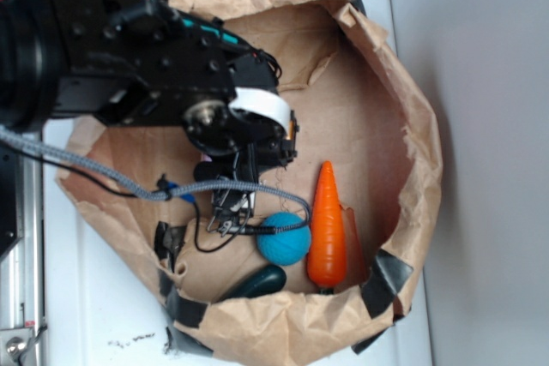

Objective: Grab the white paper.

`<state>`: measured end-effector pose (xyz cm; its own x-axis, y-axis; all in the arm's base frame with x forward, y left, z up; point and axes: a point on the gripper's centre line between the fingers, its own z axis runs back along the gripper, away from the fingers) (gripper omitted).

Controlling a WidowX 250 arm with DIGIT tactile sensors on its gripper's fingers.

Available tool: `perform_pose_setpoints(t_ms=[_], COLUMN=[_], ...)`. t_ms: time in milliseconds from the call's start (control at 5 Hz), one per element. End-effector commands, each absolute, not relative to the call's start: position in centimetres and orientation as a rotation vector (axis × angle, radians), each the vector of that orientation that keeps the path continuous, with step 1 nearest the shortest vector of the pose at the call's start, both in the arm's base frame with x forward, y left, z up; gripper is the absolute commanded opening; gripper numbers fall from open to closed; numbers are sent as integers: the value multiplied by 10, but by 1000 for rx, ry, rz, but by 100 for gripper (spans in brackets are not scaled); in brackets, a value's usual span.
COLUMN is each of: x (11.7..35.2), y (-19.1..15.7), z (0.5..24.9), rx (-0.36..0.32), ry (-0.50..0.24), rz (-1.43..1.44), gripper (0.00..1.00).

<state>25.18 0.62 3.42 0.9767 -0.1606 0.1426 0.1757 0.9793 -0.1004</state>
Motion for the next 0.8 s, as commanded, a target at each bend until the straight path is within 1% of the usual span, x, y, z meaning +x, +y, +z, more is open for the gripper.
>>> perform_pose_setpoints(t_ms=[0,200,400,600], x=[260,261,267,272], y=[16,15,14,13], z=[43,55,103,152], rx=[-119,-126,-216,-279], ry=[-154,-153,-56,-30], rz=[-164,-136,-84,-40], gripper=[0,0,0,0])
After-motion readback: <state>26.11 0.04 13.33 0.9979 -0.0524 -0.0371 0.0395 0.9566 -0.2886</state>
